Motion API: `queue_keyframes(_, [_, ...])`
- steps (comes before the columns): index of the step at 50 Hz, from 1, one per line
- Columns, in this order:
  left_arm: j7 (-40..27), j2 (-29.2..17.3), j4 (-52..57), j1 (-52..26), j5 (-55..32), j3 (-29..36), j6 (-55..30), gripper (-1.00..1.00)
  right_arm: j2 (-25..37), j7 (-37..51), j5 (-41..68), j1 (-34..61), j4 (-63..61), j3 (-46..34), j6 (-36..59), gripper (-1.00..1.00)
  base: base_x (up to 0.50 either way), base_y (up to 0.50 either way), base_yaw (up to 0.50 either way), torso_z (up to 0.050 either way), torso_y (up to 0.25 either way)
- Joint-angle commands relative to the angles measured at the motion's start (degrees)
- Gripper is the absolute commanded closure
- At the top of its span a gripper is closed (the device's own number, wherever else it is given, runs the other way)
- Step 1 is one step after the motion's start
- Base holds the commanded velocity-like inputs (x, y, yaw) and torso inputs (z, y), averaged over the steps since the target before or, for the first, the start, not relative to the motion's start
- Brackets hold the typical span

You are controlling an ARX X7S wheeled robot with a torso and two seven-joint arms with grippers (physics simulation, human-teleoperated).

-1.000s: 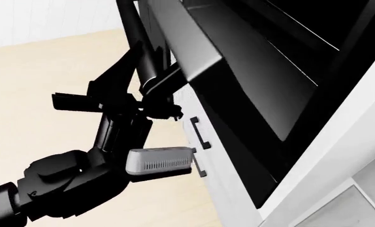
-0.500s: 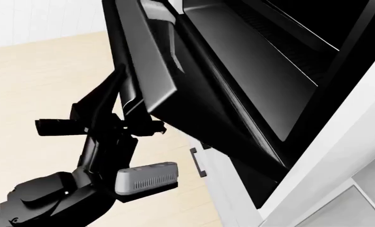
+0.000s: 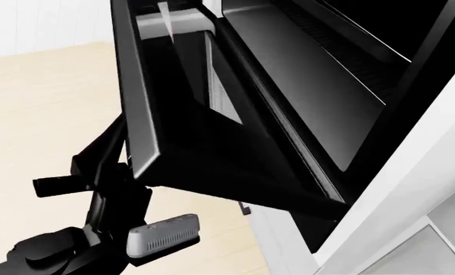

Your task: Open the oven door

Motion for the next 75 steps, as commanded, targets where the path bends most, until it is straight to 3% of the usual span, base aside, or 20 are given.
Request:
queue_keyframes(1, [-1.25, 0.46, -8.40, 2.63, 3.79, 4.63, 6.15, 1.00, -0.12, 0.03, 0.12, -0.30, -0.17, -0.02, -0.36, -1.00, 0.01, 0.01, 0.00, 0.000, -0.021])
queue_keyframes(18, [-12.53, 14.86, -47.97, 2.71, 6.57, 6.28, 22.60, 1.00, 0.07, -0.06, 0.12, 0.21, 0.05, -0.46, -0.20, -1.00, 0.00, 0.00, -0.01, -0.002, -0.005])
queue_keyframes(26, [-12.87, 20.60, -63.38, 6.59, 14.93, -6.20, 32.67, 1.00, 0.04, -0.15, 0.22, -0.14, -0.11, -0.61, -0.57, -1.00, 0.00, 0.01, -0.01, -0.001, -0.011])
queue_keyframes(33, [-12.92, 25.22, -74.59, 8.56, 30.99, -24.63, 40.96, 1.00, 0.10, -0.23, 0.31, -0.19, -0.08, -0.74, -0.92, -1.00, 0.00, 0.01, -0.01, -0.003, -0.008])
queue_keyframes(37, [-12.80, 25.18, -75.50, 9.00, 34.94, -29.05, 42.08, 1.00, 0.08, -0.23, 0.28, -0.26, -0.16, -0.67, -1.02, -1.00, 0.00, 0.01, -0.01, 0.000, -0.005])
queue_keyframes(52, [-12.86, 24.70, -73.94, 13.91, 35.97, -33.03, 41.09, 1.00, -0.04, -0.24, 0.17, -0.47, -0.23, -0.72, -1.32, -1.00, 0.00, 0.00, 0.00, -0.001, -0.003])
queue_keyframes(66, [-12.94, 26.11, -75.63, 17.65, 56.04, -56.24, 48.66, 1.00, -0.06, -0.32, 0.09, -0.62, -0.24, -0.88, -1.63, -1.00, 0.00, 0.00, 0.00, 0.000, 0.000])
queue_keyframes(75, [-12.94, 27.21, -77.89, 17.70, 62.14, -63.52, 49.44, 1.00, 0.05, -0.26, 0.17, -0.48, -0.32, -0.79, -1.43, -1.00, 0.00, 0.00, 0.00, 0.000, 0.000])
